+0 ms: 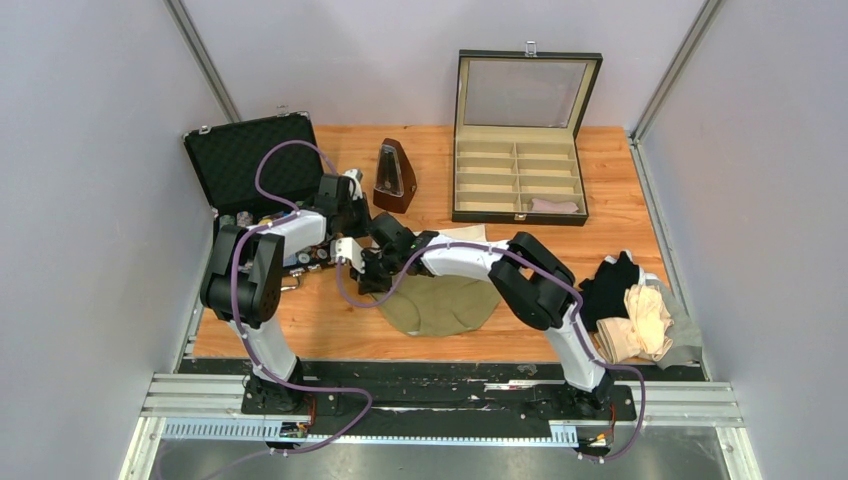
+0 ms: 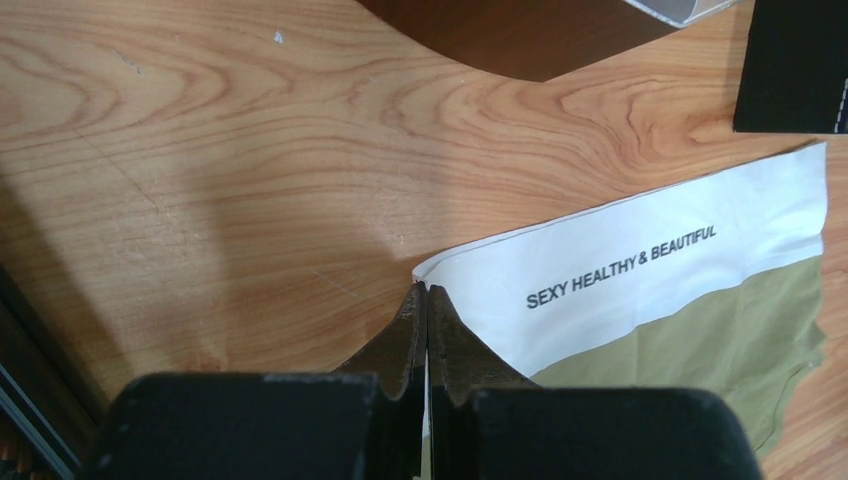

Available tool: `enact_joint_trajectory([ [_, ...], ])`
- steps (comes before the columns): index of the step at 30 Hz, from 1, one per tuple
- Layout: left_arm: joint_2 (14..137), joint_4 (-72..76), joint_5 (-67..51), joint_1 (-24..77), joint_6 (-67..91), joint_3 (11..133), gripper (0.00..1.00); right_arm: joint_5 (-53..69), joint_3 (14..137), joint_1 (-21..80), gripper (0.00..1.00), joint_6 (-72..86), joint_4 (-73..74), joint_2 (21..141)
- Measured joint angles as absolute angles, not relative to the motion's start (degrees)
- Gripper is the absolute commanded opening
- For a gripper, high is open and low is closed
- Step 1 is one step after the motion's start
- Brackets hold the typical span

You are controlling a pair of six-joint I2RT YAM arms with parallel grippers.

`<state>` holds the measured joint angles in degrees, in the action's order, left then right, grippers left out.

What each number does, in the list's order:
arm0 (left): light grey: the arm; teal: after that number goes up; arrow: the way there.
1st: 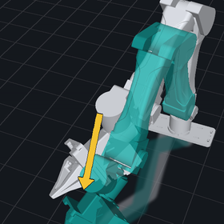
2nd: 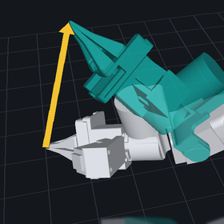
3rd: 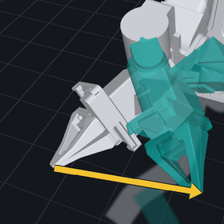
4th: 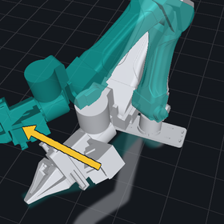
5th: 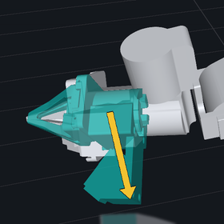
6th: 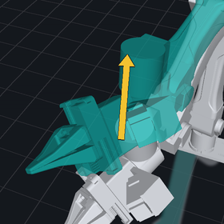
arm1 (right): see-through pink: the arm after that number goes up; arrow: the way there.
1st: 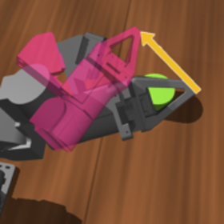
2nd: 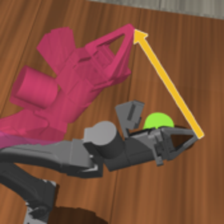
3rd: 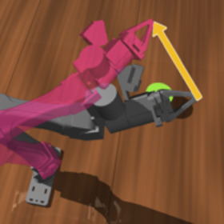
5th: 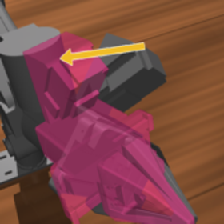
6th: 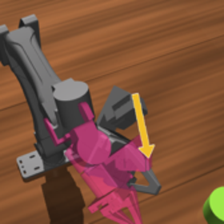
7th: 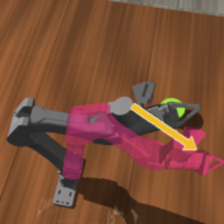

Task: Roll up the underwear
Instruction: Fold the underwear at the center of the board.

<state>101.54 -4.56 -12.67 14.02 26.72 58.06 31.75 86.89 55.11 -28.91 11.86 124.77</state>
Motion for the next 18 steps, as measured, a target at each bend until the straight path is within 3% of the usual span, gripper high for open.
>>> enact_joint_trajectory([
  [9,100.1,-6.2,-15.6,11.6,24.2,61.4,0.0,33.1,91.9,55.4,0.0,-21.7,10.5,124.9],
  [18,98.8,-7.8,-19.9,11.6,25.0,63.5,0.0,30.9,87.6,54.8,0.0,-18.3,9.7,119.5],
])
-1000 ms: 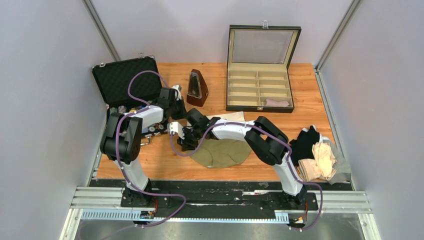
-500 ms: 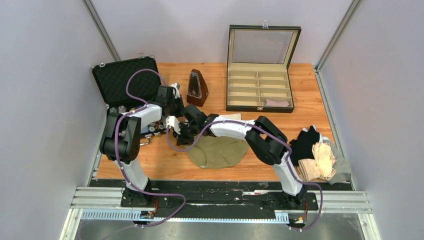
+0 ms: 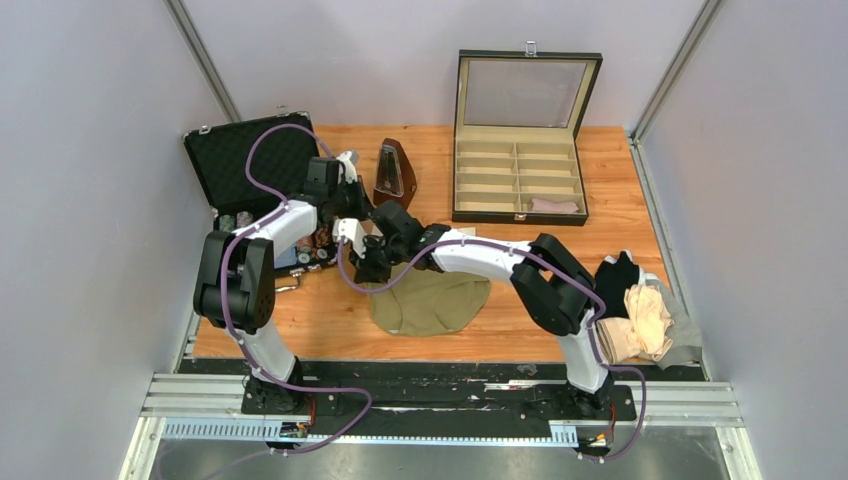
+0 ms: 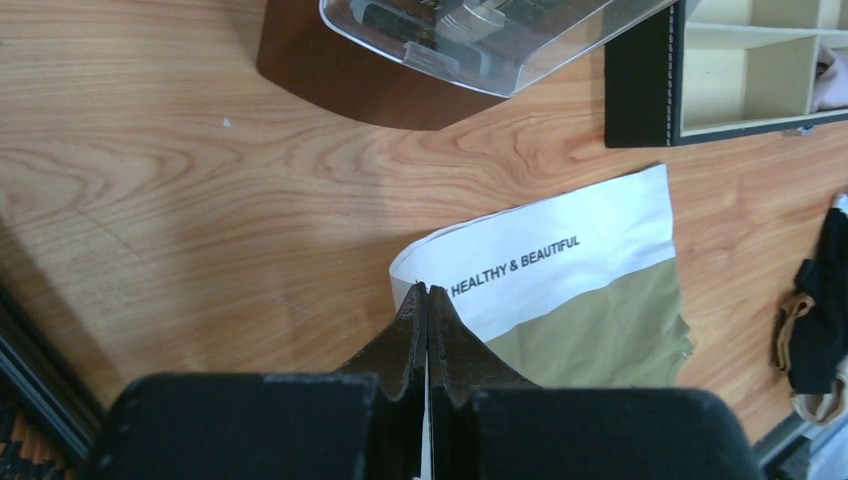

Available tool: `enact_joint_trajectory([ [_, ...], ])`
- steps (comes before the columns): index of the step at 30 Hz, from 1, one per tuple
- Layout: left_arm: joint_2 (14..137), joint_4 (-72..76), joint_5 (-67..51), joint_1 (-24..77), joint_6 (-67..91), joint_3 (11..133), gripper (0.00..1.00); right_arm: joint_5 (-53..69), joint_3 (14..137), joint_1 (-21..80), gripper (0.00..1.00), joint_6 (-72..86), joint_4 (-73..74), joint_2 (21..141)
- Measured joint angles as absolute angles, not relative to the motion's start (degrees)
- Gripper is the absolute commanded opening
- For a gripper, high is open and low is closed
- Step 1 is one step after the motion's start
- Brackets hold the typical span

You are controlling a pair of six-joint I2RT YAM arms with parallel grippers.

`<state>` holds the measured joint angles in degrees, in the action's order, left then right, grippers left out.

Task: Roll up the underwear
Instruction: Fold the underwear at the center of the board.

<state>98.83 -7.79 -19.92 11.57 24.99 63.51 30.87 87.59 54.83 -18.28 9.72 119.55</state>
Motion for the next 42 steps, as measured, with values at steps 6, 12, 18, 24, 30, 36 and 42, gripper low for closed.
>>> enact_joint_trajectory([
  [6,98.8,-7.4,-21.8,12.1,28.3,63.5,0.0,30.4,82.5,52.6,0.0,-16.7,9.1,113.5],
  [12,99.0,-6.5,-22.1,14.8,31.8,65.9,0.0,30.3,77.8,49.5,0.0,-15.6,9.1,108.1],
  [18,101.1,-5.1,-22.5,19.4,32.9,70.4,0.0,30.0,72.6,47.4,0.0,-15.0,9.6,101.0],
  [24,103.9,-5.0,-23.1,23.0,33.1,74.8,0.0,29.5,69.0,46.4,0.0,-14.2,9.7,94.1],
  [30,106.7,-5.0,-23.3,26.2,33.0,79.1,0.0,28.9,65.2,44.4,0.0,-14.2,10.7,88.1],
  [36,109.8,-5.1,-21.7,29.4,32.8,82.8,0.0,28.9,59.4,41.1,0.0,-14.7,11.8,83.1],
  [42,112.2,-5.8,-18.6,31.6,32.4,85.2,0.0,29.2,55.0,38.4,0.0,-15.8,12.8,81.2],
])
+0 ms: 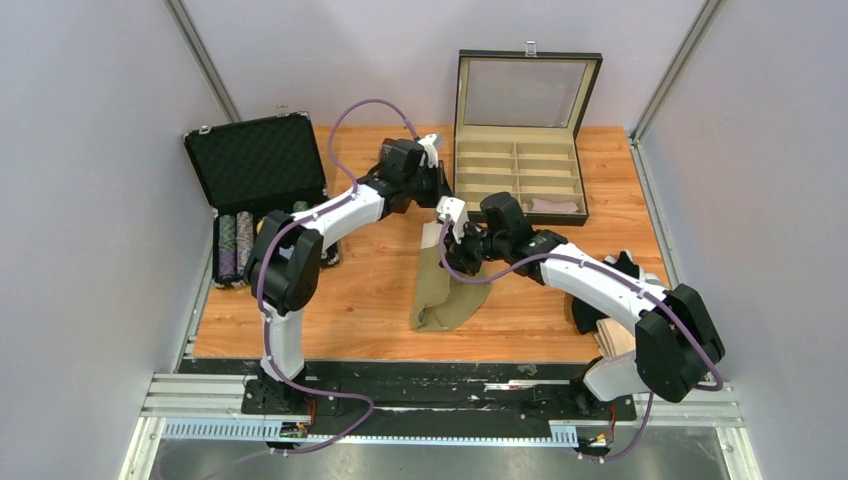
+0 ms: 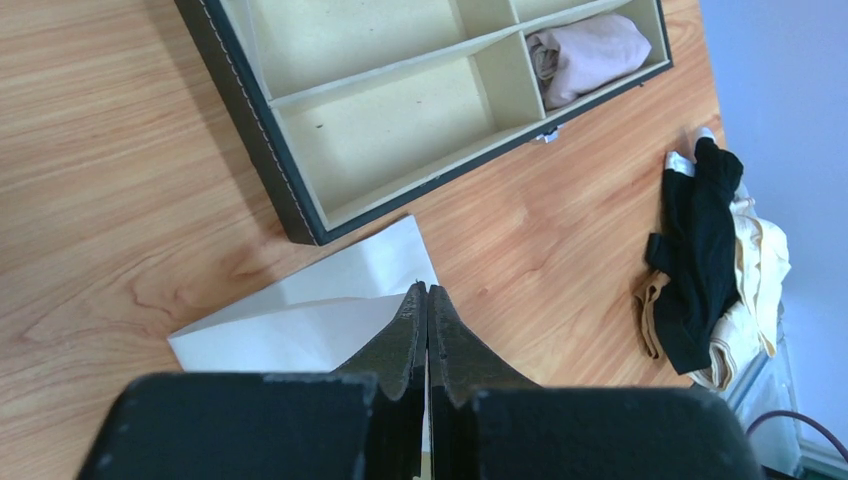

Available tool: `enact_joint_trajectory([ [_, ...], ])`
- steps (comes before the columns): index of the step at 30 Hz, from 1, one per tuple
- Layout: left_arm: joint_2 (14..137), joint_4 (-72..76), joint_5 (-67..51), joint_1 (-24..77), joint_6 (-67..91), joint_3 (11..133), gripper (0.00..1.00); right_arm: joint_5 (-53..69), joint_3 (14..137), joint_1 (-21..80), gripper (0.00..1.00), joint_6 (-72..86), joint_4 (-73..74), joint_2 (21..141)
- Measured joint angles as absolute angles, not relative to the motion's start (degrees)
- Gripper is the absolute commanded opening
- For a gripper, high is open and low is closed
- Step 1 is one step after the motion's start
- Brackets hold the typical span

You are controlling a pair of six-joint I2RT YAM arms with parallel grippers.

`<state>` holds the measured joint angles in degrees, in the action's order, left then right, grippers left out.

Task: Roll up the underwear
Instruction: Fold the underwear at the center of the board.

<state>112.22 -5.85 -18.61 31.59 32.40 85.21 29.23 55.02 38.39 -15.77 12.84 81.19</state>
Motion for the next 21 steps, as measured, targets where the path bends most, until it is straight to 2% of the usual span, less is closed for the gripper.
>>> enact_joint_trajectory([
  [21,118.5,-7.1,-12.9,36.0,32.2,90.5,0.0,28.8,45.6,30.7,0.01,-19.5,14.6,79.4],
])
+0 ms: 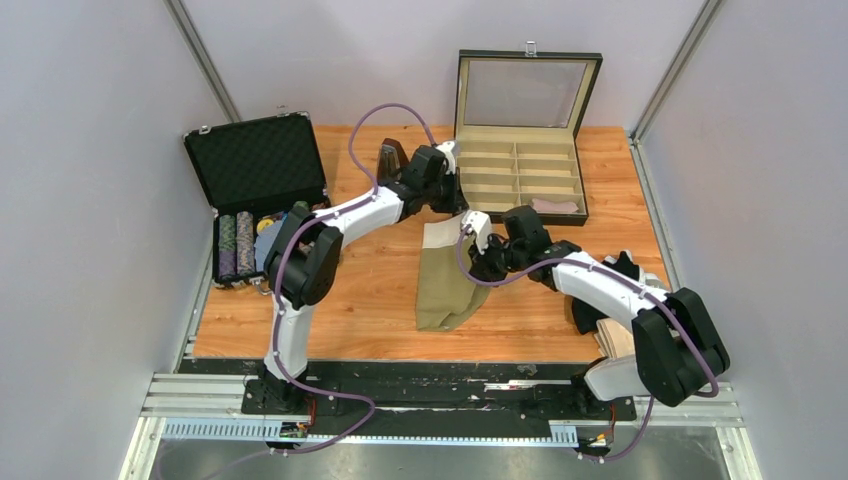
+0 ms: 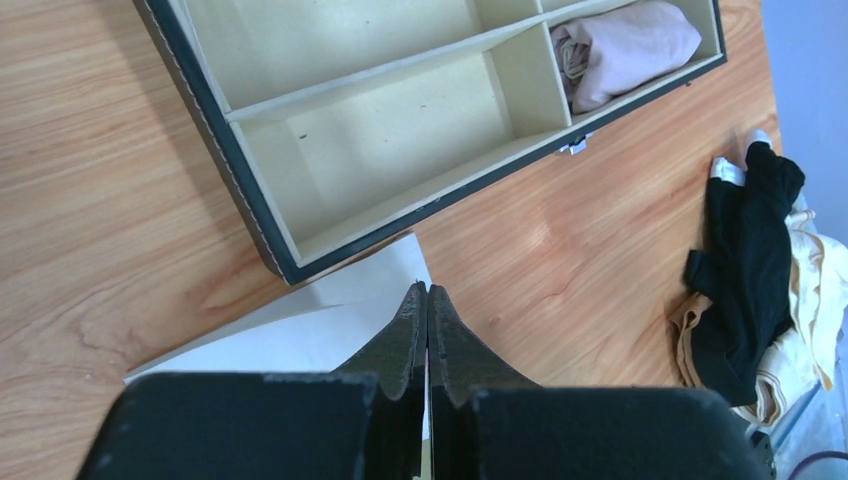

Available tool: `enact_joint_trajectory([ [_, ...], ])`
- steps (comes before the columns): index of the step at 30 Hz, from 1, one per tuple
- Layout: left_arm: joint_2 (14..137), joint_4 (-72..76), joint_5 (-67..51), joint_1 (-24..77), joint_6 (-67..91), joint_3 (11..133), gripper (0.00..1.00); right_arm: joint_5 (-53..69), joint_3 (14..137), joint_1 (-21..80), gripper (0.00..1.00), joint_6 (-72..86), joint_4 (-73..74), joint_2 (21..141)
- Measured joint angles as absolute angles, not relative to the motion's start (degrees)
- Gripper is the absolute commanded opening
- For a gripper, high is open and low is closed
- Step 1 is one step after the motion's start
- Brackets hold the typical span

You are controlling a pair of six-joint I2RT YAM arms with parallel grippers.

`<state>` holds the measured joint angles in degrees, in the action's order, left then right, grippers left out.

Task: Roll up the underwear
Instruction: Fold the underwear at the center of the board.

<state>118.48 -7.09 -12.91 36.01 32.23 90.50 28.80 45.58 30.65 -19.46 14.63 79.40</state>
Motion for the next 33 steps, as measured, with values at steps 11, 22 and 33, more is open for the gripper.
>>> enact_joint_trajectory([
  [11,119.7,-9.1,-9.7,37.1,31.5,92.2,0.54,26.9,44.1,23.4,0.43,-20.8,18.7,79.4],
  [22,109.0,-9.1,-13.4,35.6,23.5,88.3,0.62,27.2,52.7,12.6,0.64,-12.7,27.3,79.3],
  [33,87.6,-17.6,-37.4,32.9,-10.1,59.1,0.28,27.5,61.9,12.7,0.52,-0.3,22.6,99.6],
])
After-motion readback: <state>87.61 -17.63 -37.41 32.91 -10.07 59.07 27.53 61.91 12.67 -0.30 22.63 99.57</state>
